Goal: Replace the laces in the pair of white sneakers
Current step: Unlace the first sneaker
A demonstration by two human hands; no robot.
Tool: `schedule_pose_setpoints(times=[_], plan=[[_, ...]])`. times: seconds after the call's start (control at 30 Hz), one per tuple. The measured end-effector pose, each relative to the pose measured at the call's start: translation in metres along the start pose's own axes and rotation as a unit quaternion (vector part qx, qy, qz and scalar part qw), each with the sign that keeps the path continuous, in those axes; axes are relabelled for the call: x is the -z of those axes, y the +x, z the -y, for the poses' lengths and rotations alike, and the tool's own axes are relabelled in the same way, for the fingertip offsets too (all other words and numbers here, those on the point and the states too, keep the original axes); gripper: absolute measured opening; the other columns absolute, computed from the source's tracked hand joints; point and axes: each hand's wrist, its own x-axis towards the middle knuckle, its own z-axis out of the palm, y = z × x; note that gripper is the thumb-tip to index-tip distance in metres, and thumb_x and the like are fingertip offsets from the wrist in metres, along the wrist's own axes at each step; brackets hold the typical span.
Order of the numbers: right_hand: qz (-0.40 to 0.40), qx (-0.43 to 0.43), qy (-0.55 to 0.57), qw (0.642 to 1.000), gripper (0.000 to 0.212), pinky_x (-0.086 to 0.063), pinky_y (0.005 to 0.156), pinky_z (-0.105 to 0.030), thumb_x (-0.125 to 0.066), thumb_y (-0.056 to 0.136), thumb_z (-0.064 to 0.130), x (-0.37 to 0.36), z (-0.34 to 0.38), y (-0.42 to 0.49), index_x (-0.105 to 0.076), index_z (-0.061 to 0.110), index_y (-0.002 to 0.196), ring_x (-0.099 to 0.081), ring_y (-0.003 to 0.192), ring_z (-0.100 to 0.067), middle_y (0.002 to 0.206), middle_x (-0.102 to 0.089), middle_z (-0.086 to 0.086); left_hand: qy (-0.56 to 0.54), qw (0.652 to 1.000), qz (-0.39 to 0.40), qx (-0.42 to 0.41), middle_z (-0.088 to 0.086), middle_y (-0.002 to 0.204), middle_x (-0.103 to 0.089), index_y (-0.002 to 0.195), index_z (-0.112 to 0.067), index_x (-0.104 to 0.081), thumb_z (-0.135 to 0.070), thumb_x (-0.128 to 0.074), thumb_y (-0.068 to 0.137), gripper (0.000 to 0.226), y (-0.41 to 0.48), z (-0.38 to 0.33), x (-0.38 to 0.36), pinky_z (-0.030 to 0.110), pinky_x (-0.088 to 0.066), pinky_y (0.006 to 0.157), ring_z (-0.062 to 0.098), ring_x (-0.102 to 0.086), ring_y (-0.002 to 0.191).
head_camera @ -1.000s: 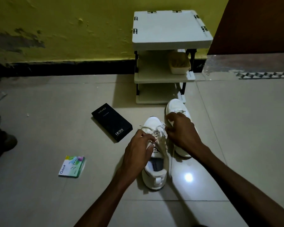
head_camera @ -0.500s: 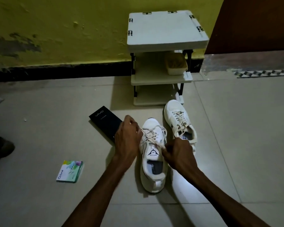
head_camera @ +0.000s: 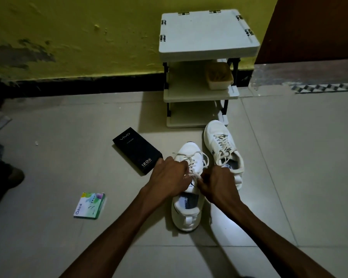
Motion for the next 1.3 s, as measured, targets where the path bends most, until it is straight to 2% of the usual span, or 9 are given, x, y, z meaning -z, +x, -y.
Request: schedule_pose_setpoints(times=[0.17,0.33,0.43,0.53,0.7,0.73,0.9,1.13,1.3], plan=[[0.006,0.001,-0.011,1.0,0.049,-0.027,0.047,-0.022,-0.068,0.08,0.03,0.002,-0.001,0.001,-0.036,0.023,0.044,-0.04,0.042,-0.009,0.044,-0.041,0.003,-0.216,0.975,-0.04,-0.013,0.001,0.082,-0.07,0.078,-0.023,-0.074,-0.035,-0.06,0.093,0.023,0.004,-0.002,0.019,0.025,-0.041,0.077,0.011,-0.058,0.077],[0.03,-0.013,0.007,0.999,0.047,-0.024,0.041,-0.013,-0.07,0.077,0.019,0.012,-0.001,0.001,-0.039,0.022,0.043,-0.038,0.041,0.0,0.04,-0.037,0.01,-0.768,0.613,-0.052,0.18,-0.006,0.047,-0.048,0.067,-0.011,-0.063,-0.024,-0.052,0.098,0.036,0.014,0.013,0.03,0.026,-0.043,0.058,0.008,-0.044,0.044],[0.024,-0.005,-0.018,1.0,0.051,-0.019,0.045,-0.018,-0.07,0.077,0.024,0.009,0.003,0.002,-0.034,0.022,0.042,-0.035,0.04,-0.002,0.039,-0.033,0.008,-0.467,0.865,0.151,0.105,-0.006,0.041,-0.042,0.074,-0.014,-0.075,-0.045,-0.056,0.094,0.042,0.004,0.011,0.041,0.019,-0.029,0.044,0.008,-0.03,0.043],[0.021,-0.007,-0.046,0.999,0.05,-0.023,0.047,-0.024,-0.069,0.078,0.028,0.006,0.006,0.002,-0.033,0.022,0.044,-0.036,0.041,-0.009,0.041,-0.033,0.007,-0.408,0.91,0.045,0.052,-0.004,0.051,-0.057,0.069,-0.019,-0.071,-0.041,-0.055,0.096,0.038,0.008,0.003,0.052,0.012,-0.036,0.051,0.0,-0.043,0.046],[0.032,-0.01,-0.016,0.999,0.043,-0.034,0.054,-0.025,-0.071,0.074,0.026,0.007,0.003,0.003,-0.04,0.021,0.045,-0.052,0.049,-0.018,0.045,-0.045,0.001,-0.858,0.495,-0.105,0.087,0.0,0.081,-0.065,0.079,-0.01,-0.059,-0.027,-0.043,0.101,0.033,0.009,0.017,0.048,0.026,-0.053,0.073,0.012,-0.062,0.075],[0.035,-0.013,-0.017,0.999,0.044,-0.034,0.054,-0.025,-0.071,0.075,0.027,0.007,0.003,0.004,-0.04,0.021,0.045,-0.054,0.051,-0.019,0.046,-0.046,0.0,-0.859,0.502,-0.066,0.079,0.002,0.083,-0.064,0.086,-0.009,-0.062,-0.029,-0.042,0.101,0.032,0.005,0.017,0.043,0.022,-0.052,0.069,0.01,-0.061,0.069],[0.029,-0.027,-0.032,0.999,0.042,-0.033,0.053,-0.024,-0.069,0.076,0.033,0.004,0.006,0.005,-0.041,0.023,0.047,-0.051,0.049,-0.016,0.046,-0.044,0.005,-0.234,0.972,-0.006,-0.017,0.005,0.114,-0.068,0.118,-0.015,-0.07,-0.033,-0.064,0.091,0.032,0.0,0.014,0.02,0.024,-0.046,0.086,0.017,-0.063,0.102],[0.025,-0.043,-0.015,0.999,0.043,-0.027,0.049,-0.024,-0.07,0.073,0.027,0.004,0.006,0.003,-0.039,0.02,0.044,-0.045,0.047,-0.015,0.043,-0.039,0.005,-0.176,0.978,-0.113,0.024,0.003,0.089,-0.069,0.091,-0.012,-0.073,-0.017,-0.068,0.083,0.01,0.001,-0.003,0.0,0.01,-0.034,0.06,0.015,-0.062,0.079],[0.017,-0.053,0.0,0.998,0.033,-0.026,0.045,-0.02,-0.071,0.074,0.024,0.007,0.005,0.001,-0.051,0.017,0.049,-0.046,0.045,-0.01,0.044,-0.044,0.005,-0.49,0.787,-0.287,0.241,0.002,0.076,-0.065,0.082,-0.007,-0.072,-0.008,-0.072,0.081,0.001,0.016,0.012,0.014,0.014,-0.044,0.056,0.011,-0.057,0.065]])
